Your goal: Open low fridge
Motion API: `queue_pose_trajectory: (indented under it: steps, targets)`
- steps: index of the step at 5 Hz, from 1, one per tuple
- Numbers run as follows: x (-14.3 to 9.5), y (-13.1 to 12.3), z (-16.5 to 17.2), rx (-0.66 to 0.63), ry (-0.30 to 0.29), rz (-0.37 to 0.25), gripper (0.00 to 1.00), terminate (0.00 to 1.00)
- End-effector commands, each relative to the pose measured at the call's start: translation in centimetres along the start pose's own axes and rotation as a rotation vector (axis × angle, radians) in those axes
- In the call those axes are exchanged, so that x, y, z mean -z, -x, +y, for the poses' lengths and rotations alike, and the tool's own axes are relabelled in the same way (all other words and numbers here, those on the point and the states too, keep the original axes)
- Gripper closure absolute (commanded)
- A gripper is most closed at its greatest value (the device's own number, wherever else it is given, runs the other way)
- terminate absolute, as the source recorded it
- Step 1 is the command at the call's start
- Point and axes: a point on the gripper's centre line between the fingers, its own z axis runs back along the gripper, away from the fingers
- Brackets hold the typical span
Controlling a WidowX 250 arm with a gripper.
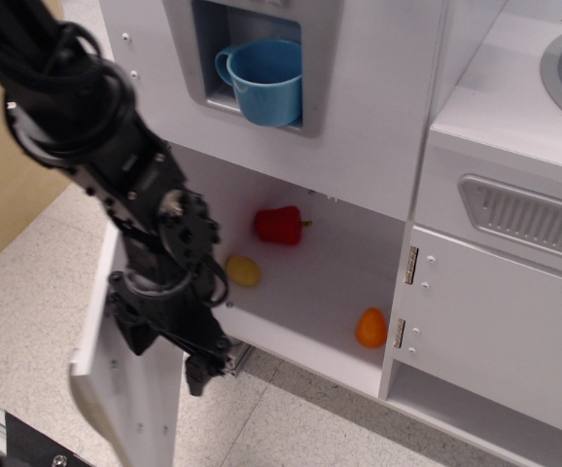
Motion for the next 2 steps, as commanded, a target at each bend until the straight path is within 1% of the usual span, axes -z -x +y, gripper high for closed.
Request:
queue_pose_trajectory:
  steps: [1,2]
  targets:
    - [-1.3,-0.3,4.1,0.005,-0.008,-0.071,0.0,0.0]
    - [-1.0,0.3,5.7,0.025,-0.036,-0.07,0.0,0.0]
